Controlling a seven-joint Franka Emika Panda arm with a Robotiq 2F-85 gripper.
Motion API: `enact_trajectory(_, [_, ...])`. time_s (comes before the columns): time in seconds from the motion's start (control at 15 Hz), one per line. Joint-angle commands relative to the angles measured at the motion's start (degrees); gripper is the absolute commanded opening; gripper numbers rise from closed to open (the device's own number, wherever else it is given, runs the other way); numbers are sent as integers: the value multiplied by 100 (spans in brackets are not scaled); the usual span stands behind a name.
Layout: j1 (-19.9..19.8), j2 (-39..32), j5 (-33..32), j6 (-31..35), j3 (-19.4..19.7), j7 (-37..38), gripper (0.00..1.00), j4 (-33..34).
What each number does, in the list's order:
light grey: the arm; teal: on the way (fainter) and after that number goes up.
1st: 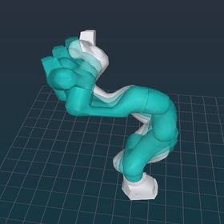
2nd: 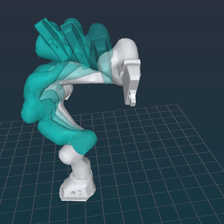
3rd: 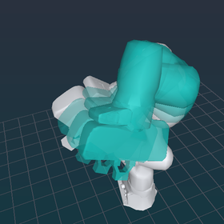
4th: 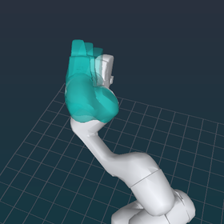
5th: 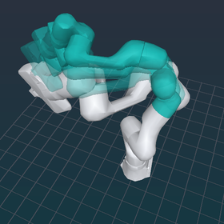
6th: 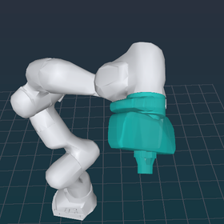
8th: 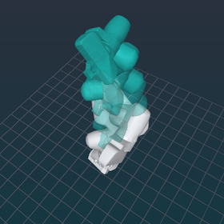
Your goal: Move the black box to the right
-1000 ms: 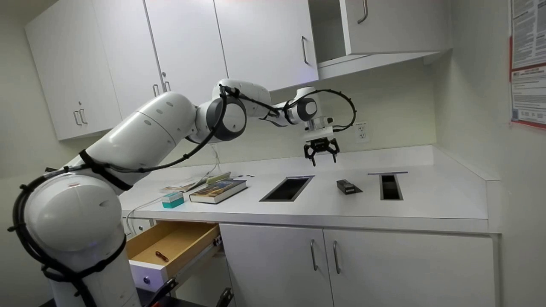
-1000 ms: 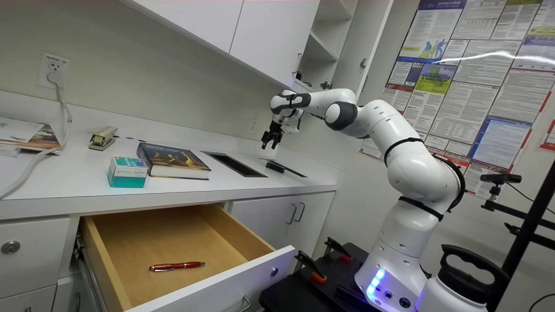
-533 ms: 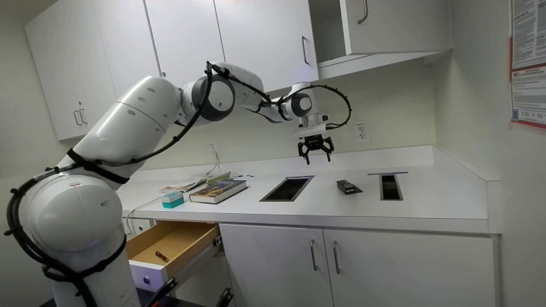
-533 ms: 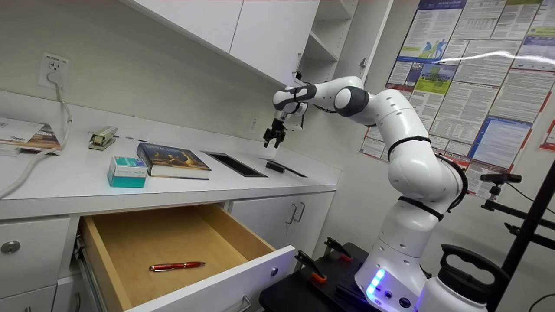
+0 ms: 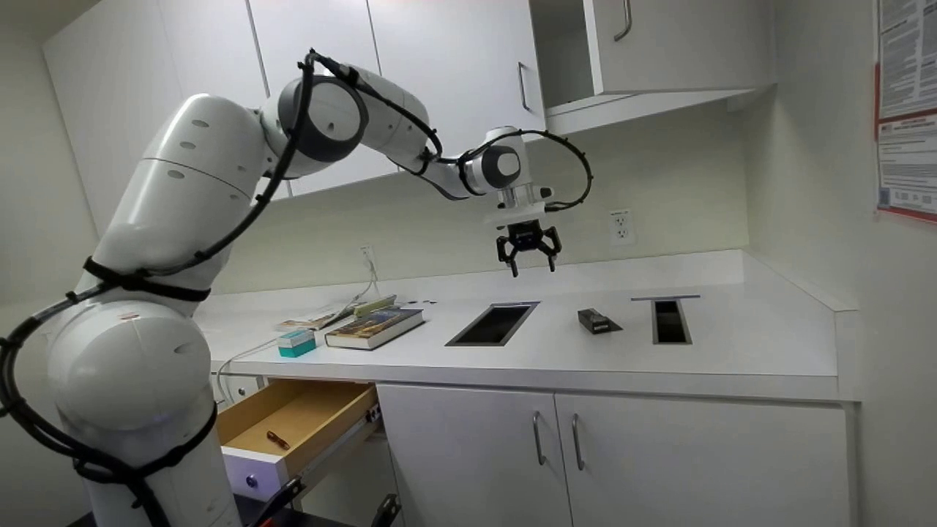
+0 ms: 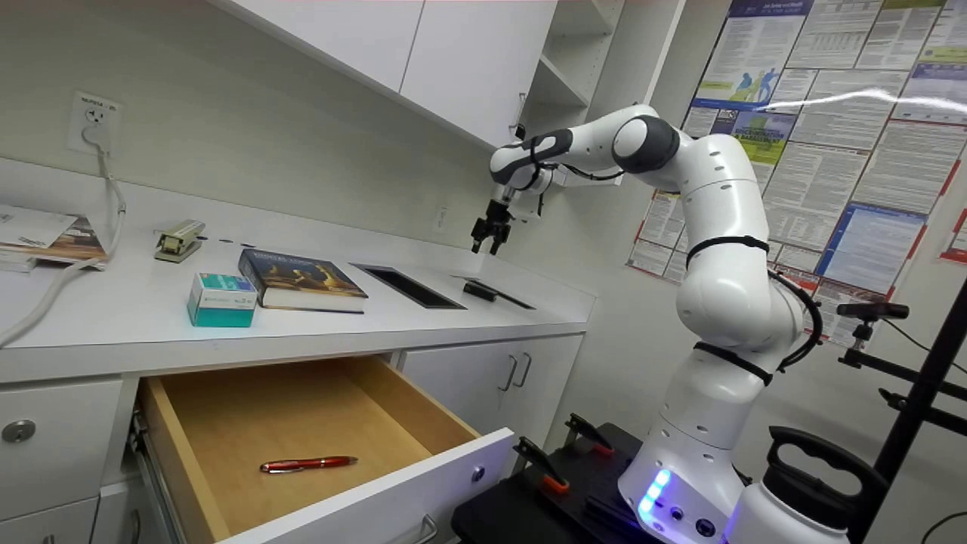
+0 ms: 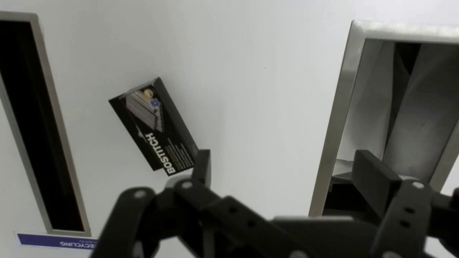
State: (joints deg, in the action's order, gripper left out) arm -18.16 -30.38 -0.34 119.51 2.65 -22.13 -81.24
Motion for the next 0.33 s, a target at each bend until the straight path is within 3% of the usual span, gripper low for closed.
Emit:
enact_trajectory(0.0, [119, 1054, -46, 236, 152, 66, 100, -1333])
enact_trajectory(0.27, [184, 1943, -96, 324, 269, 26, 100, -2360])
